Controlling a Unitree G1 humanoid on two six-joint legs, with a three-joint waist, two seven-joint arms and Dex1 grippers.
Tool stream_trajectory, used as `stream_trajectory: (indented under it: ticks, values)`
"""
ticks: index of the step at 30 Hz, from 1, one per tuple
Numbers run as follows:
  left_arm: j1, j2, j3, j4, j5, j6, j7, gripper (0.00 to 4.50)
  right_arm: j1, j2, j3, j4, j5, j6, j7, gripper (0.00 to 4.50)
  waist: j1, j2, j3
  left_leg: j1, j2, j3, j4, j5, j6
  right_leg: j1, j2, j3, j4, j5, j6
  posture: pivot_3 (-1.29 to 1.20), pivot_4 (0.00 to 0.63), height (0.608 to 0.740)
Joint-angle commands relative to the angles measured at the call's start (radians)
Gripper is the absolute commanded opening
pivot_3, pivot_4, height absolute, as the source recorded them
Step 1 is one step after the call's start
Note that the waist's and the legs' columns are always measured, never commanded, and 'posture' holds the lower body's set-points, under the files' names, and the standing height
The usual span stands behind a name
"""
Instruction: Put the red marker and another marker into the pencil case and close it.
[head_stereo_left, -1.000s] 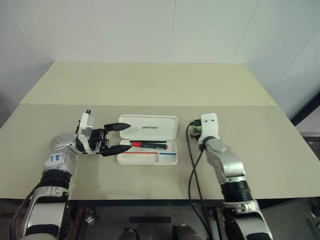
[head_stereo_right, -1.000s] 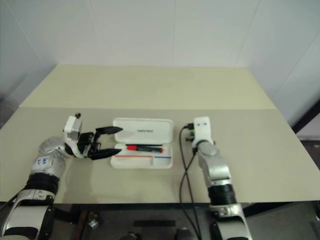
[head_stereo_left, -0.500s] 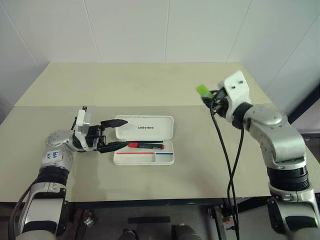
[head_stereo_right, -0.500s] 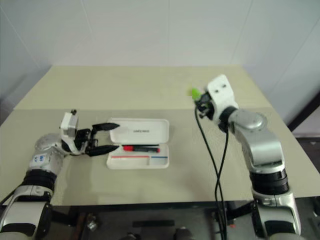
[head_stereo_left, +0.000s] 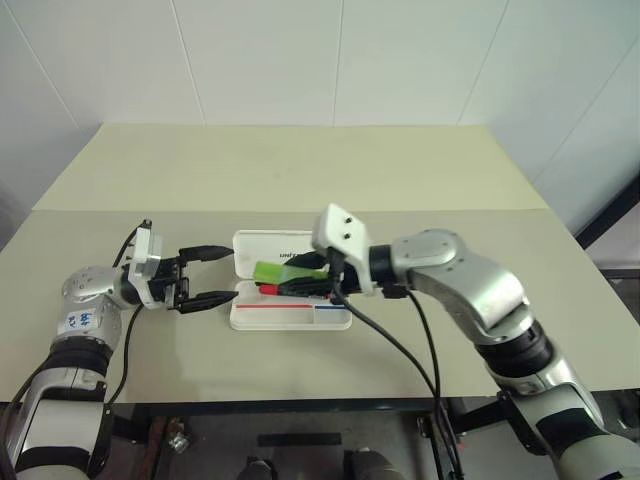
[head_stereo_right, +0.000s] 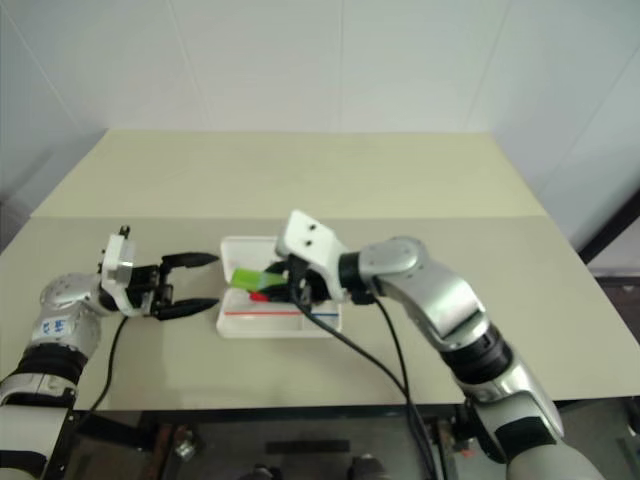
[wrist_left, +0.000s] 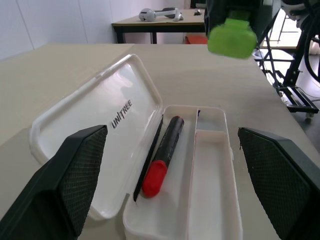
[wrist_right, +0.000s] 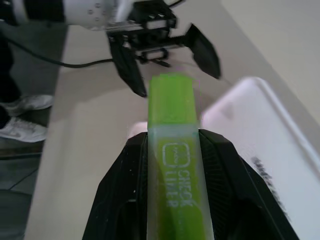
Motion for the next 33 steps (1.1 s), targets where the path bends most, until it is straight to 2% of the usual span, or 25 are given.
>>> stream_trajectory:
  ticks: [1, 10, 28, 29, 33]
  values:
    - [0.030, 0.028, 0.008, -0.068, -0.046, 0.005, -0.112, 4.50, -0.016, 0.045, 0.061, 0.099, -0.061, -0.105, 0.031, 1.11, 0.001, 0.000, 0.000, 0.000, 0.000, 0.000, 0.000, 0.000, 0.000, 0.000, 0.000, 0.000, 0.000, 0.000, 0.000, 0.00, 0.150, 0.740]
    - [0.085, 0.032, 0.037, -0.139, -0.044, 0.028, -0.112, 4.50, -0.026, 0.152, 0.128, 0.376, -0.184, -0.310, 0.102, 1.11, 0.000, 0.000, 0.000, 0.000, -0.001, -0.001, 0.000, 0.000, 0.000, 0.000, 0.000, -0.001, 0.001, 0.000, 0.000, 0.00, 0.150, 0.740]
    - [0.089, -0.003, 0.078, -0.174, -0.003, 0.058, -0.112, 4.50, -0.066, 0.258, 0.088, 0.583, -0.295, -0.431, 0.121, 1.11, -0.001, 0.000, 0.000, 0.000, 0.000, -0.002, 0.000, 0.001, -0.001, 0.000, 0.001, -0.002, 0.002, 0.000, 0.000, 0.00, 0.150, 0.740]
    - [0.088, -0.006, 0.079, -0.175, -0.001, 0.059, -0.112, 4.50, -0.066, 0.255, 0.084, 0.573, -0.294, -0.425, 0.125, 1.84, 0.000, 0.000, 0.000, 0.000, 0.000, -0.002, 0.000, 0.001, -0.001, 0.000, 0.001, -0.002, 0.002, 0.000, 0.000, 0.00, 0.150, 0.740]
    - [0.088, -0.015, 0.086, -0.179, 0.007, 0.063, -0.112, 4.50, -0.064, 0.247, 0.071, 0.532, -0.289, -0.399, 0.139, 3.17, -0.001, 0.000, 0.000, 0.000, -0.001, -0.002, 0.001, 0.001, -0.001, 0.000, 0.000, -0.002, 0.002, 0.000, 0.000, 0.00, 0.150, 0.740]
